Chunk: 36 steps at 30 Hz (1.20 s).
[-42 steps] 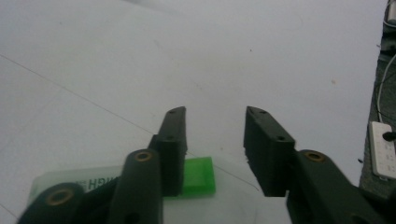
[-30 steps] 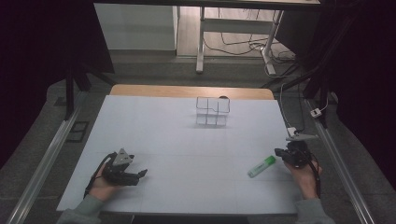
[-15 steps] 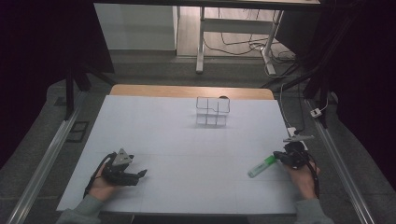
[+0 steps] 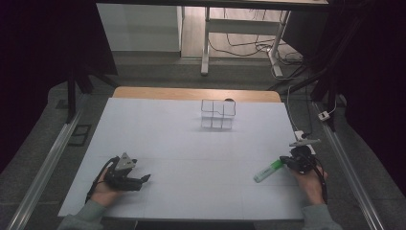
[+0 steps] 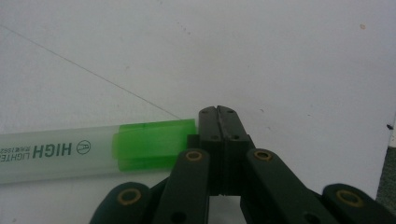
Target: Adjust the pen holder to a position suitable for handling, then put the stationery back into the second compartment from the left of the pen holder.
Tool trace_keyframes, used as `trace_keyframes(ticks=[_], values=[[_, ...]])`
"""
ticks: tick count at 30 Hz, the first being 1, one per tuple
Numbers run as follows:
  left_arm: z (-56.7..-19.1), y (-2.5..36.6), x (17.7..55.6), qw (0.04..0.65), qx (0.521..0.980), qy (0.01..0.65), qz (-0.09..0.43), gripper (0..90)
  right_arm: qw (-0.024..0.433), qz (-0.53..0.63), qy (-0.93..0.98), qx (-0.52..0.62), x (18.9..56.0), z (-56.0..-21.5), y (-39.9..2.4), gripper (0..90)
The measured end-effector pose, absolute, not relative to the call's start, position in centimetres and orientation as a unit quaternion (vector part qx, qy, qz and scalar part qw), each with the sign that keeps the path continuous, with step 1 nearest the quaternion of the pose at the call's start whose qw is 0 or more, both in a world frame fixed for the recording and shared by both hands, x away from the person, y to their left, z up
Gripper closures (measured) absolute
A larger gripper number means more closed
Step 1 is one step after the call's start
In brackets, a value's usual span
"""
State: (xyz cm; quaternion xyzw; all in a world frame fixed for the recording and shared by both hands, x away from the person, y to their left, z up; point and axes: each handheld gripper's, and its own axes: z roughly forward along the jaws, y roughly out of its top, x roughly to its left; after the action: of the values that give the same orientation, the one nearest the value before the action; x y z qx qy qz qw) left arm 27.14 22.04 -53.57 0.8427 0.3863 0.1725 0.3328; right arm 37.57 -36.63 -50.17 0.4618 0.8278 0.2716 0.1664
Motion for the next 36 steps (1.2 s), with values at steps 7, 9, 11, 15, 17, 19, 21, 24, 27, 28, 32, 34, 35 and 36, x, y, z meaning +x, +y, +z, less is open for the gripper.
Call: trace_keyframes(ticks=[7, 9, 11, 15, 17, 19, 21, 24, 27, 28, 32, 34, 35, 36], values=[[-53.6, 22.1, 27.1, 0.332, 0.843, 0.386, 0.173, 21.5, 0.166, 0.272, 0.828, 0.461, 37.5, -50.2, -36.6, 89.3], [-53.6, 22.0, 27.1, 0.332, 0.843, 0.386, 0.173, 21.5, 0.165, 0.272, 0.829, 0.46, 37.5, -50.2, -36.6, 89.2], [-53.6, 22.1, 27.1, 0.332, 0.843, 0.386, 0.173, 21.5, 0.164, 0.272, 0.831, 0.457, 37.5, -50.1, -36.5, 89.3], [-53.6, 22.1, 27.1, 0.332, 0.843, 0.387, 0.174, 21.6, 0.159, 0.271, 0.833, 0.455, 37.4, -50.1, -36.2, 89.3], [-53.6, 22.1, 27.1, 0.332, 0.843, 0.387, 0.174, 21.5, 0.159, 0.27, 0.835, 0.452, 37.4, -50.1, -36.1, 89.3], [-53.6, 22.1, 27.1, 0.332, 0.843, 0.387, 0.174, 21.5, 0.155, 0.27, 0.837, 0.45, 37.4, -50.1, -35.8, 89.3], [-53.6, 22.2, 27.1, 0.333, 0.842, 0.387, 0.173, 21.5, 0.154, 0.269, 0.84, 0.446, 37.3, -50.1, -35.6, 89.3], [-53.6, 22.2, 27.1, 0.332, 0.842, 0.388, 0.173, 21.5, 0.15, 0.268, 0.843, 0.442, 37.2, -50.1, -35.2, 89.3], [-53.6, 22.2, 27.1, 0.332, 0.842, 0.388, 0.173, 21.6, 0.146, 0.267, 0.846, 0.438, 37.0, -50.1, -34.7, 89.3], [-53.6, 22.2, 27.1, 0.332, 0.842, 0.388, 0.173, 21.6, 0.145, 0.269, 0.847, 0.436, 37.0, -50.1, -34.7, 89.3], [-53.6, 22.2, 27.1, 0.331, 0.842, 0.388, 0.174, 21.6, 0.139, 0.27, 0.85, 0.431, 36.8, -50.1, -34.1, 89.3], [-53.6, 22.2, 27.2, 0.33, 0.843, 0.388, 0.173, 21.5, 0.136, 0.268, 0.852, 0.429, 36.7, -50.1, -33.8, 89.3], [-53.6, 22.2, 27.2, 0.33, 0.843, 0.388, 0.173, 21.5, 0.135, 0.268, 0.852, 0.428, 36.7, -50.1, -33.7, 89.3], [-53.6, 22.2, 27.2, 0.33, 0.843, 0.388, 0.173, 21.5, 0.133, 0.27, 0.855, 0.423, 36.6, -50.1, -33.6, 89.3]])
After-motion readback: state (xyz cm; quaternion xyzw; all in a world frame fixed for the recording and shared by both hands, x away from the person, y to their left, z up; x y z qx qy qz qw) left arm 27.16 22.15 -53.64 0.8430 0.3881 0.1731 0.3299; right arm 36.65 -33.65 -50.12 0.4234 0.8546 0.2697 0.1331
